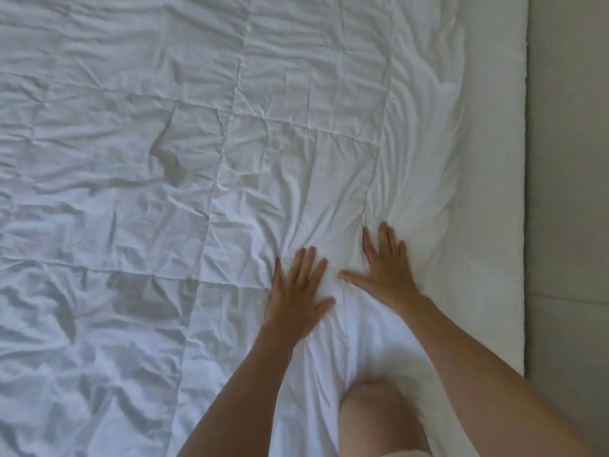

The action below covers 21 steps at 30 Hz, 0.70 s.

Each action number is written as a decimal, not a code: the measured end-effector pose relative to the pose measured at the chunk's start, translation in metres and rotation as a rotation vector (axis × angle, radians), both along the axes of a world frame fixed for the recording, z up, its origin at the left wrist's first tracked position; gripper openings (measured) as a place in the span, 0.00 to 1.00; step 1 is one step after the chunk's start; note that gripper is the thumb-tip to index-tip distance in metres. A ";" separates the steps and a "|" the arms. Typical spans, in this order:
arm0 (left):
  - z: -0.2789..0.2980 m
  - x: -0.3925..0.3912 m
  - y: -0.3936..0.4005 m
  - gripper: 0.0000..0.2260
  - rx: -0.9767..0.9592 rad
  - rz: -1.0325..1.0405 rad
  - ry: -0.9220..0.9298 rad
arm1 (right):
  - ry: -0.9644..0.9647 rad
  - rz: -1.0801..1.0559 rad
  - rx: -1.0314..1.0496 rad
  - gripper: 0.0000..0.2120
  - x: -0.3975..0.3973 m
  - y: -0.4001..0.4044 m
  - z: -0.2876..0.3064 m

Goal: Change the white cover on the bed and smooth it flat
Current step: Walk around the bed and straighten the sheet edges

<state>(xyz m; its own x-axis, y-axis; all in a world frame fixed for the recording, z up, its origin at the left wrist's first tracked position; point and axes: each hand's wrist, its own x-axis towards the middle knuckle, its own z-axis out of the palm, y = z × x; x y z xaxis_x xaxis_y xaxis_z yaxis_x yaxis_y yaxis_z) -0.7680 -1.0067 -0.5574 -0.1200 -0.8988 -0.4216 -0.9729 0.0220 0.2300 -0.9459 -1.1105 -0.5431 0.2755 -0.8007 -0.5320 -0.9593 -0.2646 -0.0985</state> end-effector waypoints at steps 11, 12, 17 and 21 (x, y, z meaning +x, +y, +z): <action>-0.034 -0.009 -0.011 0.37 -0.295 0.026 -0.049 | 0.037 -0.160 -0.239 0.42 0.016 0.014 -0.020; -0.031 -0.008 -0.010 0.37 -0.313 0.033 -0.060 | 0.032 -0.161 -0.316 0.39 0.017 0.032 -0.025; -0.019 -0.018 0.014 0.34 -0.302 0.067 -0.136 | -0.010 -0.146 -0.509 0.32 0.004 0.102 -0.037; -0.012 -0.055 0.094 0.34 -0.308 0.169 -0.011 | 0.010 -0.190 -0.502 0.32 -0.006 0.136 -0.029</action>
